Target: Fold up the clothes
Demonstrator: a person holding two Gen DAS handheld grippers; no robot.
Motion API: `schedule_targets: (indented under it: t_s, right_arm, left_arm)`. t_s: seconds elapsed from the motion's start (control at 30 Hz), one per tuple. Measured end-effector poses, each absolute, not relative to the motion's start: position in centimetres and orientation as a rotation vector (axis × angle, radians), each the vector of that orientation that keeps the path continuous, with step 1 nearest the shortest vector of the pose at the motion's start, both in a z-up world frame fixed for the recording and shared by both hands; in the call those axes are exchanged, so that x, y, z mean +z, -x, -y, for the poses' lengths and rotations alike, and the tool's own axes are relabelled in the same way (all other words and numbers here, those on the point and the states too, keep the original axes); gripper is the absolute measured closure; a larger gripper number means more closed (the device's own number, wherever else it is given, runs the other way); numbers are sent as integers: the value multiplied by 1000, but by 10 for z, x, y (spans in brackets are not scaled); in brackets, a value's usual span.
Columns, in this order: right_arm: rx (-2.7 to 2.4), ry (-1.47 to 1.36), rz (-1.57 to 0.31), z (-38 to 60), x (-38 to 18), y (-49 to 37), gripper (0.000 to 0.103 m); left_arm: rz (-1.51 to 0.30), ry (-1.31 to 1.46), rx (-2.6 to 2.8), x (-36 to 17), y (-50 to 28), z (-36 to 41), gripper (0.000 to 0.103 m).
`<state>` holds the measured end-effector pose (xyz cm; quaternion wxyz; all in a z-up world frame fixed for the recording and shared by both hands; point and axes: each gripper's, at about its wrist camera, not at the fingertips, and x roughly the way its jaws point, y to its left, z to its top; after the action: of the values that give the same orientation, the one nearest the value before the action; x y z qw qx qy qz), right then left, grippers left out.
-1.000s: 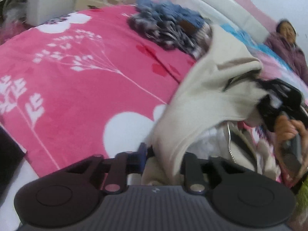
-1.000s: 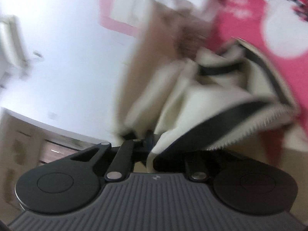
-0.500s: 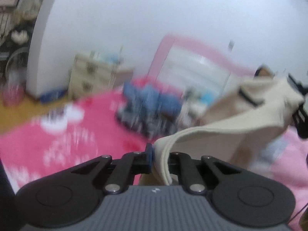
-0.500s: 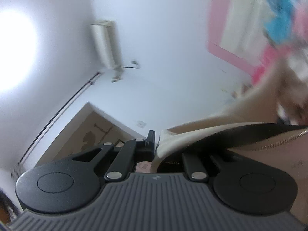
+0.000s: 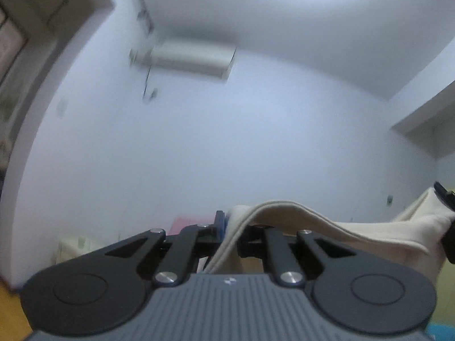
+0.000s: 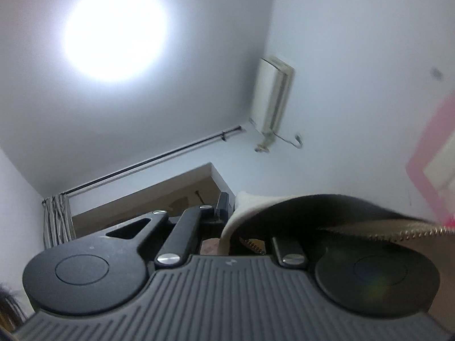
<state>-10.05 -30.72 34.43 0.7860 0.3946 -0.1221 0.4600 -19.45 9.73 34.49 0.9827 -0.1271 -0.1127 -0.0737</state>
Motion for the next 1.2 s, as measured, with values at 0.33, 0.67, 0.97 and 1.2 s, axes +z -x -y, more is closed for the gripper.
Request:
schedule_targets:
  t_s: [0.33,0.67,0.97,1.2]
  right_arm:
    - [978,-739,344,300,373,199,97]
    - [818,-797,251,307,302,228,97]
    - [630,-731,246,307,204,165,97]
    - [430,-664,179,321,137,88,97]
  left_arm:
    - [366,191,-144,372,284,-91,94]
    - [395,175,-51,296,298,-65,94]
    - [266,170,7,187,193,-43,94]
    - [78,153,5,101,73,-19,94]
